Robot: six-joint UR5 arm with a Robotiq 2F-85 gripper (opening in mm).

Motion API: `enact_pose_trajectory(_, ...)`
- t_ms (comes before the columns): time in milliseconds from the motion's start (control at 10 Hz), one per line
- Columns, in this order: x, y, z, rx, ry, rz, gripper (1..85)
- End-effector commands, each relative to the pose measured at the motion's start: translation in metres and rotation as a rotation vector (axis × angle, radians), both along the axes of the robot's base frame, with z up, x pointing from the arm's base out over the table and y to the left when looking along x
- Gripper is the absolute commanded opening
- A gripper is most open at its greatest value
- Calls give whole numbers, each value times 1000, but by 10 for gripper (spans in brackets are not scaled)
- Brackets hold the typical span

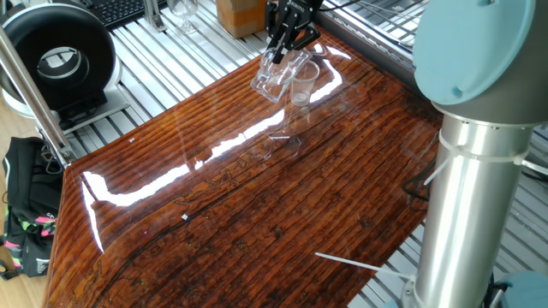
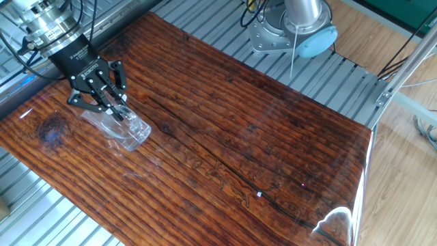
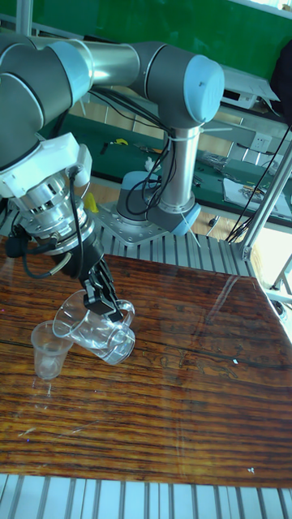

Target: Pour the water from one cup into another empty cup

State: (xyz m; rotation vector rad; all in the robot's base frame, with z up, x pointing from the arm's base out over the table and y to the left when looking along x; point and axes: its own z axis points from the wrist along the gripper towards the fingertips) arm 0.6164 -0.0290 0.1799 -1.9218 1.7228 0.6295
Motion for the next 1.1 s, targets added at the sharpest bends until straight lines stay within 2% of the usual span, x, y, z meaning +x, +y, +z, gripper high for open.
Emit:
enact_pose_trajectory(0,2,1,3,21,-9,-1,17)
enact_pose_trajectory(600,1,4,6,44,-5,-4,17)
enact_pose_trajectory(1000,2,3,4,40,-5,-4,17)
